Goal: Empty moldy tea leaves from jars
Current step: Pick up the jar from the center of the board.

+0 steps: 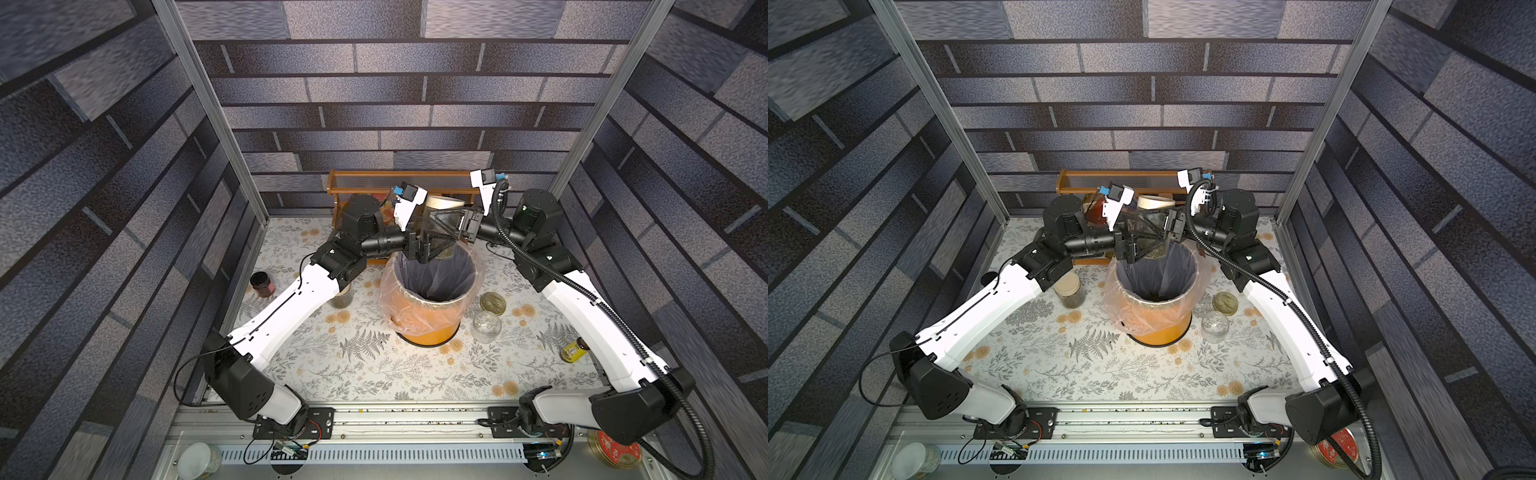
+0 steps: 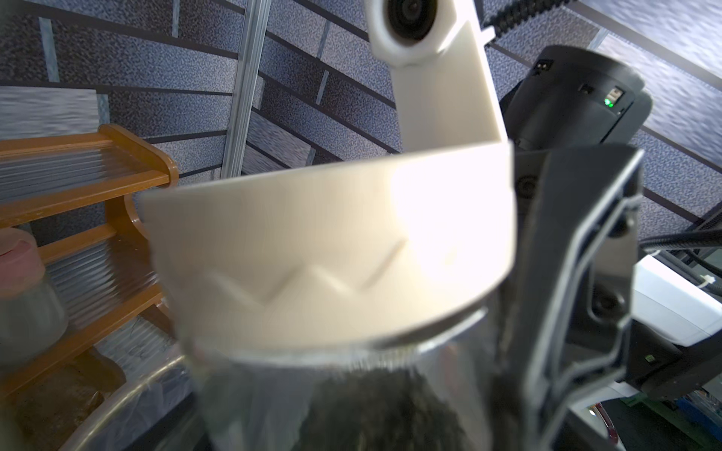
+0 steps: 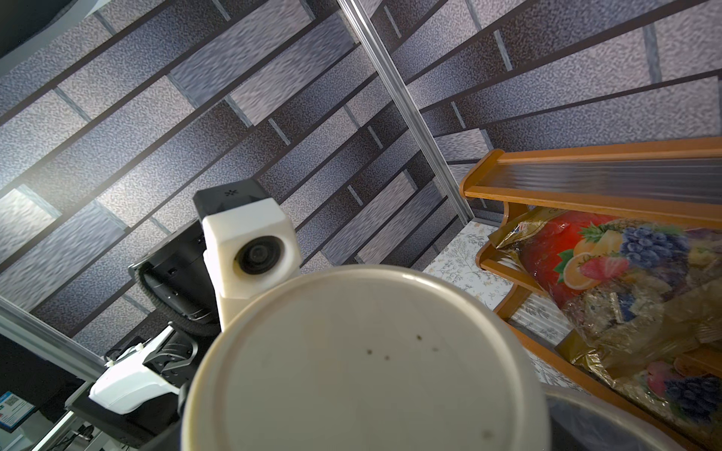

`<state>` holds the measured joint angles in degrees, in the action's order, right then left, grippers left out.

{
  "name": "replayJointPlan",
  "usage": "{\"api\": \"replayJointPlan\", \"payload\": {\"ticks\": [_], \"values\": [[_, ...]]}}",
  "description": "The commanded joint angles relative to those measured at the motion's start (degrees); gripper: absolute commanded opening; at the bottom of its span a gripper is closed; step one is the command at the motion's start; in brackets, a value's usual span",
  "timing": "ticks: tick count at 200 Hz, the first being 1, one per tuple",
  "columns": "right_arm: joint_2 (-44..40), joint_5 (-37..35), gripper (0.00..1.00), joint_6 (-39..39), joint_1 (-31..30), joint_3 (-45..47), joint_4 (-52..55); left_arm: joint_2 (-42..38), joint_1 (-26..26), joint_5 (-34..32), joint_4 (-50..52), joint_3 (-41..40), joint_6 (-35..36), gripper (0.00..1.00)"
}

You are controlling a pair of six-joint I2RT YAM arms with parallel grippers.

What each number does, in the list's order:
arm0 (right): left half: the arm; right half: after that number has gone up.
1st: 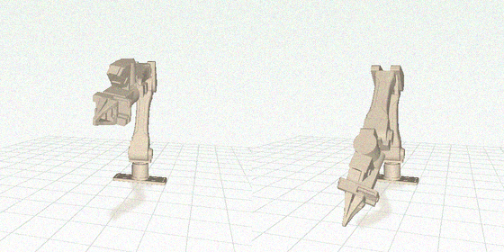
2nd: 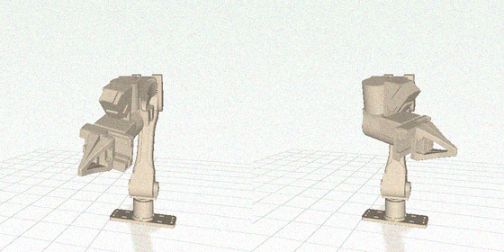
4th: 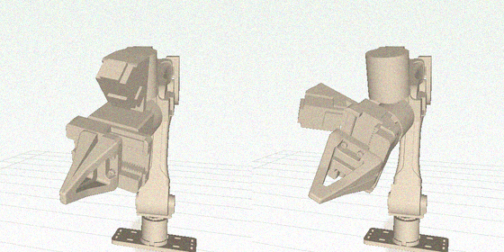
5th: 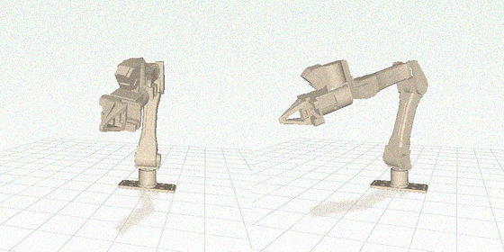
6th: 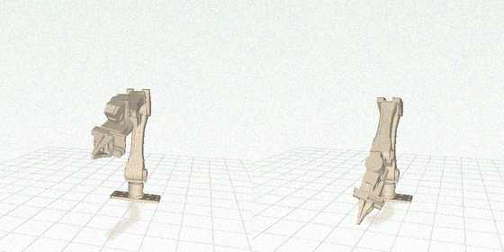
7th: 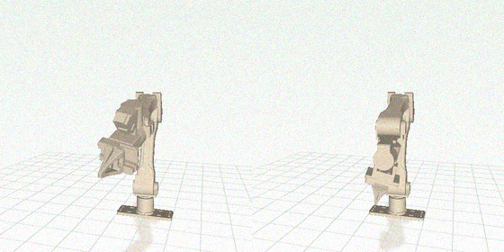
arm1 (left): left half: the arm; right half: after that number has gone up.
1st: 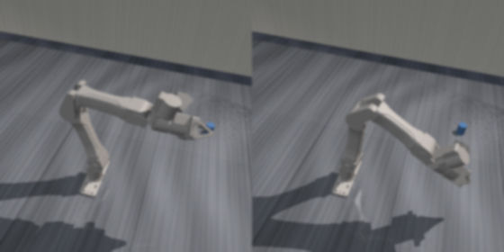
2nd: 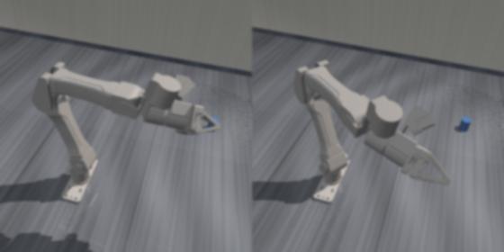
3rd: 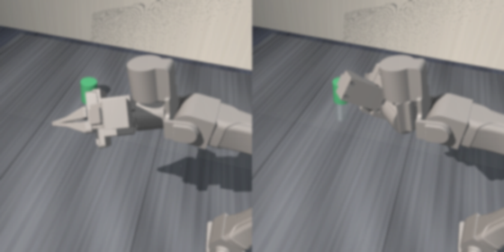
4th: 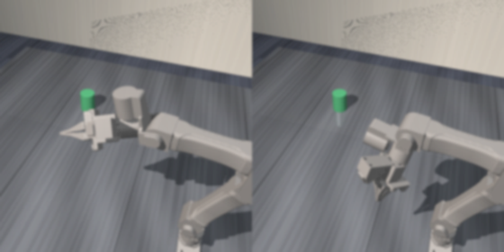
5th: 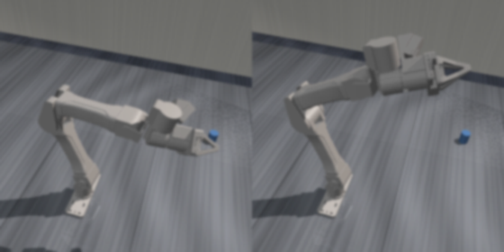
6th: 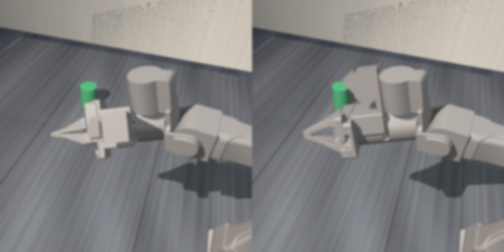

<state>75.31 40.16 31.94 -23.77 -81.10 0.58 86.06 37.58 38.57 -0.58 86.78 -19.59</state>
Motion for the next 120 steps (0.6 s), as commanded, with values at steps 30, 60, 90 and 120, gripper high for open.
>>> {"api": "replayJointPlan", "payload": {"ticks": [30, 60, 90, 120], "values": [[-4.4, -5.2, 0.33, 0.4, -0.5, 1.5, -6.2, 2.7, 1.6, -6.7, -6.2, -1.7, -2.6, 1.00], [-5.3, -7.0, 0.33, 0.0, -0.4, 1.9, -5.9, 2.5, 1.7, -8.7, -8.5, -4.2, -3.5, 1.00], [-5.8, -8.5, 0.33, 0.5, -0.5, 2.6, -6.4, 1.6, 2.2, -11.9, -10.2, -6.4, -3.3, 1.00], [-6.1, -9.8, 0.33, 0.6, -0.5, 2.8, -5.9, 1.2, 2.8, -14.7, -10.1, -7.5, -2.1, 0.99]]}}
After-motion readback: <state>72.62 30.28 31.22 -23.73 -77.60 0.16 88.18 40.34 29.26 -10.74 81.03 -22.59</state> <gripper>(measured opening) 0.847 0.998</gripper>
